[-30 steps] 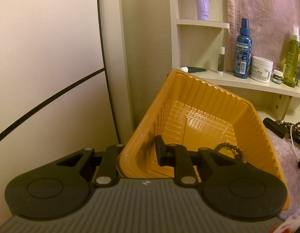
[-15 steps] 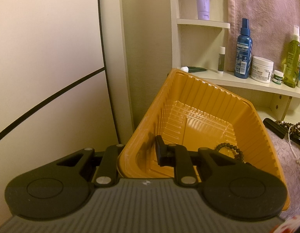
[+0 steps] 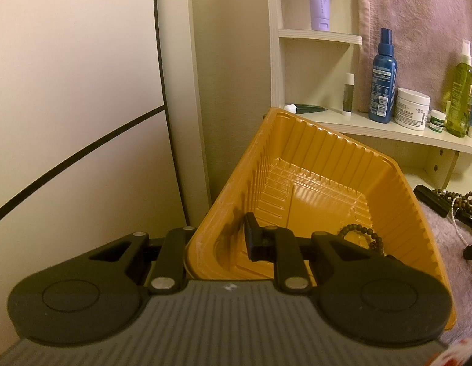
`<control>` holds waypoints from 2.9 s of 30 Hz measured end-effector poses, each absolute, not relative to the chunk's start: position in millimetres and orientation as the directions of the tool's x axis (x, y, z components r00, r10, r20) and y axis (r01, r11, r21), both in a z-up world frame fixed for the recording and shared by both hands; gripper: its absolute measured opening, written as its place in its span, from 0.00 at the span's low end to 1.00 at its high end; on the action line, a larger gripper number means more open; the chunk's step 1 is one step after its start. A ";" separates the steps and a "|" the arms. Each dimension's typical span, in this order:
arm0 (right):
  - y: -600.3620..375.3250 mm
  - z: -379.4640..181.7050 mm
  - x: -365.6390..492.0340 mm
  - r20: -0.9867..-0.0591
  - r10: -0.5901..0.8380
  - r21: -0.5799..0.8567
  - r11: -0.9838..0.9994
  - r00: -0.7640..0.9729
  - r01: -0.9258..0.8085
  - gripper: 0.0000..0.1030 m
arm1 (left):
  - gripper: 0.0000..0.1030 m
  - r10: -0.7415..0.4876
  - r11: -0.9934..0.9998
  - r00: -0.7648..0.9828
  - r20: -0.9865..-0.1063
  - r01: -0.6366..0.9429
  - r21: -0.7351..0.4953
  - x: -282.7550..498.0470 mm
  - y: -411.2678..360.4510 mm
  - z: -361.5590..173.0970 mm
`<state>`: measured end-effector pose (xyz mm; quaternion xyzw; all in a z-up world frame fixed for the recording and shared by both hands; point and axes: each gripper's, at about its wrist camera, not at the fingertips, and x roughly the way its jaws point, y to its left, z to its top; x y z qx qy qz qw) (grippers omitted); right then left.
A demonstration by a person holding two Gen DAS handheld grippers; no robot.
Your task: Organize jewelry
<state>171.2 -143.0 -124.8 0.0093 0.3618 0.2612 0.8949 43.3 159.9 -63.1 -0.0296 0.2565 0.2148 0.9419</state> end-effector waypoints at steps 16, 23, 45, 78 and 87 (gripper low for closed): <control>-129.0 -123.0 168.8 -0.636 0.449 0.111 0.858 0.627 -0.502 0.09 | 0.18 0.386 0.907 0.777 -0.497 -0.418 0.052 43.3 160.8 -62.6; -127.0 -102.3 165.4 -0.592 0.523 0.182 0.828 0.613 -0.531 0.08 | 0.18 0.387 0.907 0.776 -0.498 -0.418 0.052 43.7 161.1 -62.0; -122.8 -126.7 170.8 -0.627 0.438 0.076 0.857 0.644 -0.509 0.11 | 0.17 0.377 0.911 0.782 -0.496 -0.410 0.046 41.6 162.1 -60.6; -37.8 -92.9 129.7 -0.527 0.805 0.367 0.504 0.272 -0.782 0.10 | 0.17 0.374 0.913 0.781 -0.501 -0.406 0.047 42.1 162.6 -61.0; -72.0 -83.4 140.1 -0.479 0.799 0.362 0.556 0.362 -0.748 0.34 | 0.17 0.375 0.912 0.780 -0.501 -0.406 0.049 42.5 162.0 -60.6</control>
